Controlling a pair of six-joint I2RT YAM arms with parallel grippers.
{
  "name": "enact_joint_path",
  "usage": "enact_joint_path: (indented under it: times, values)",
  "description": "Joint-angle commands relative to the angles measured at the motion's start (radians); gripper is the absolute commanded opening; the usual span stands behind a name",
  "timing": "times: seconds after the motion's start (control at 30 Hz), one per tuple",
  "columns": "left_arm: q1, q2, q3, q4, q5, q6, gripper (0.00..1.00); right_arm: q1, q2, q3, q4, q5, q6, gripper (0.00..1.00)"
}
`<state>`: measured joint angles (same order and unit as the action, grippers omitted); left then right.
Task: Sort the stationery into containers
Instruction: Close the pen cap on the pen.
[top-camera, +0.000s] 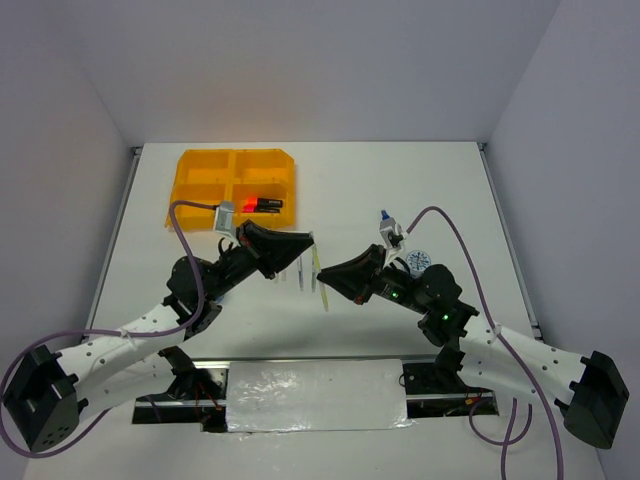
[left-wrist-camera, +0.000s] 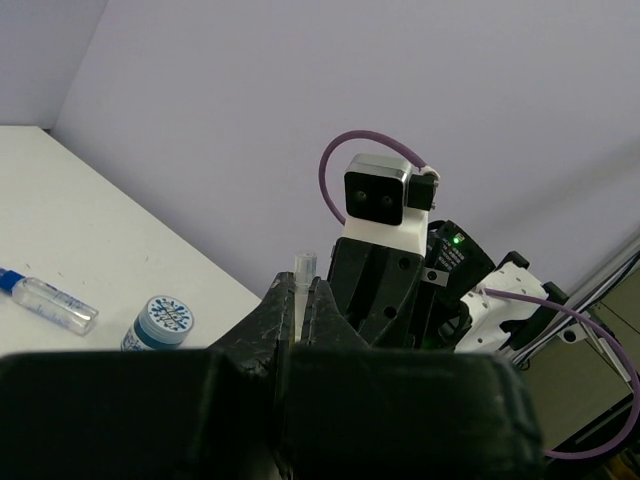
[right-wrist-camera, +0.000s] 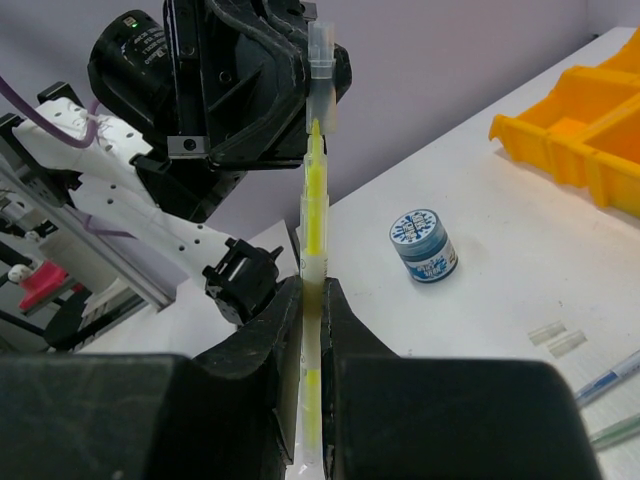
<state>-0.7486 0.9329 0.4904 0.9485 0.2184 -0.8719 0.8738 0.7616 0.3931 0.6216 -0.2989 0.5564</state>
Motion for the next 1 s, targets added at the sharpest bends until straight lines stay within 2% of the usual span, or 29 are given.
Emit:
enact_joint_path:
  times: [0.0,0.33,0.7,0.83,0.97]
  values:
    - [0.003,-0.022,0.005,0.071,0.012,-0.01,0.0,0.01,-0.005,0.05,0.046,0.014,-0.015,0.0]
    - [0.002,0.01,-0.027,0.147,0.036,-0.068,0.0,0.01,0.027,0.09,0.07,0.029,-0.023,0.0]
    - [0.002,0.014,-0.038,0.142,0.058,-0.067,0.0,0.01,0.056,0.187,0.084,0.075,-0.091,0.0]
    - [0.002,0.012,0.006,0.032,0.087,-0.021,0.0,0.01,0.08,0.276,-0.003,0.052,-0.183,0.0]
    - [0.002,0.015,0.079,-0.196,0.14,0.06,0.0,0.01,0.087,0.357,-0.086,0.05,-0.297,0.0]
